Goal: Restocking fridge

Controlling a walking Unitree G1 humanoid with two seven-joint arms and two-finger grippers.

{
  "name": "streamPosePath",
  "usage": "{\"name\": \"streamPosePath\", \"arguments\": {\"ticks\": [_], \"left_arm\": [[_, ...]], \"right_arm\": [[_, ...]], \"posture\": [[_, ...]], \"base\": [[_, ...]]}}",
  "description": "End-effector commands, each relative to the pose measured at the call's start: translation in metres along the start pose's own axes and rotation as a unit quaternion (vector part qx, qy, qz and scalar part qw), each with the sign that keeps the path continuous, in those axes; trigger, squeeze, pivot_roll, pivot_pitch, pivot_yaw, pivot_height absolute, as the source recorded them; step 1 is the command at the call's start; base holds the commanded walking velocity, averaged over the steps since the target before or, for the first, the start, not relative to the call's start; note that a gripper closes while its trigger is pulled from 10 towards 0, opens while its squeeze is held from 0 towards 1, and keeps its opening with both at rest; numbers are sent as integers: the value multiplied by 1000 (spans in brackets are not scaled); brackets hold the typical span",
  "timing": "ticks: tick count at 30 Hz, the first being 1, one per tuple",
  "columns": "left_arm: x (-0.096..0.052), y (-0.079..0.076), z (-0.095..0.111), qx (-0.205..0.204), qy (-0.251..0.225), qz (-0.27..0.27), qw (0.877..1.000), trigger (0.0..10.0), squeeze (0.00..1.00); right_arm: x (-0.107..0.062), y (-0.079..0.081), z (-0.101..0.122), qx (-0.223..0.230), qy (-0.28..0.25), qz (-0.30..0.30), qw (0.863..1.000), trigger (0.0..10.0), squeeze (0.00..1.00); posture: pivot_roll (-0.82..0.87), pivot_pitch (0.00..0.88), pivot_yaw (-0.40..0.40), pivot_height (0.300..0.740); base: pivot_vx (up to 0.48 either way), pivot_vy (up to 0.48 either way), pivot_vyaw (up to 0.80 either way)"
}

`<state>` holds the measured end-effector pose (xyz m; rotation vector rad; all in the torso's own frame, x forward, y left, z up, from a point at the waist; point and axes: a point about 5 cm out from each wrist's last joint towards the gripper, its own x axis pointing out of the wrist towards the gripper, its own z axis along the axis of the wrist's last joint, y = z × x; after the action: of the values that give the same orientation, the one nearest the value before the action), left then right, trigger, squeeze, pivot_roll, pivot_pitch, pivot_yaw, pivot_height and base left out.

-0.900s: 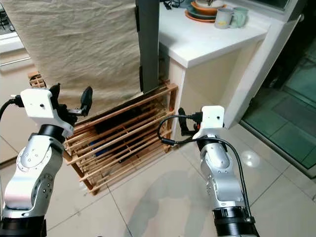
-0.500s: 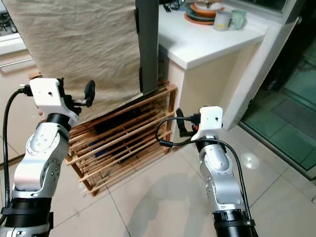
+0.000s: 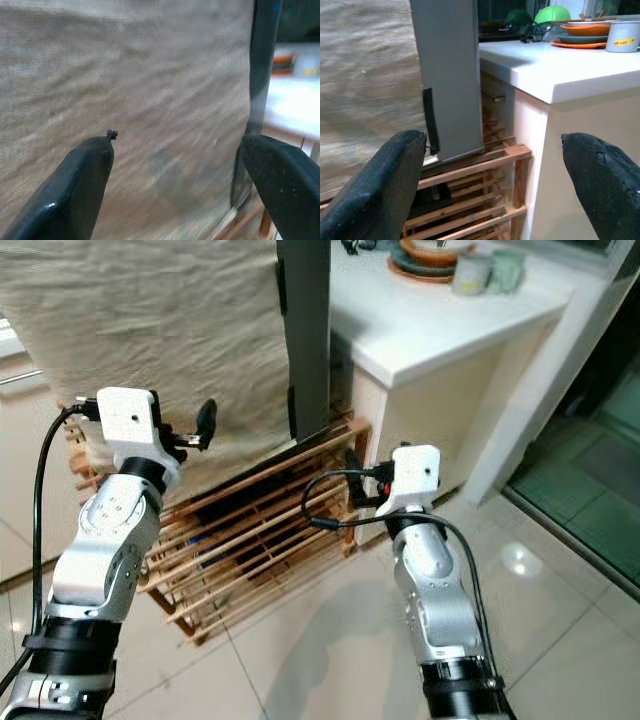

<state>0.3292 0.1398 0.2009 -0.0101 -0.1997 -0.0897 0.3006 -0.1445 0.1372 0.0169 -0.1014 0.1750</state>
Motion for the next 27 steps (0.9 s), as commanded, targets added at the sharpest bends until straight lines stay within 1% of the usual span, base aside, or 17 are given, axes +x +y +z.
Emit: {"name": "streamPosePath", "arguments": {"ticks": [1,6,9,12,13,19,20,22,27], "left_arm": [[0,8,0,-1,-3,11,1000,10000,0],[5,3,1,6,-3,5,1000,10000,0],[6,1,-1,20,2,6,1000,10000,0],[6,1,-2,25,6,4,1000,10000,0],[6,0,-3,26,7,2,1000,10000,0],[4,1,-4,29,9,-2,1000,10000,0],[3,1,-6,22,11,-7,1000,10000,0],[1,2,-7,13,9,-9,1000,10000,0],[2,2,-5,15,5,-10,1000,10000,0]], "right_arm": [[0,6,2,2,-7,9,1000,10000,0],[0,6,2,0,-8,10,1000,10000,0],[-1,5,1,2,-4,5,1000,10000,0],[-1,5,0,4,-3,2,1000,10000,0],[-1,4,-2,-9,3,-4,1000,10000,0],[-1,4,-1,-8,-2,-4,1000,10000,0],[-2,4,0,-9,-5,-5,1000,10000,0],[-6,2,-1,-13,-7,-8,1000,10000,0],[-7,3,-2,-14,-6,-10,1000,10000,0]], "posture": [[-77,0,60,740],[-83,0,66,740],[-83,0,67,740],[-81,0,68,740],[-80,0,70,740],[-79,0,71,740],[-79,0,71,740],[-80,0,75,740],[-83,0,81,740]], "base": [[0,0,575],[0,0,559],[0,0,550],[0,0,442],[0,0,0],[0,0,0],[0,0,0],[480,0,0],[480,0,0]]}}
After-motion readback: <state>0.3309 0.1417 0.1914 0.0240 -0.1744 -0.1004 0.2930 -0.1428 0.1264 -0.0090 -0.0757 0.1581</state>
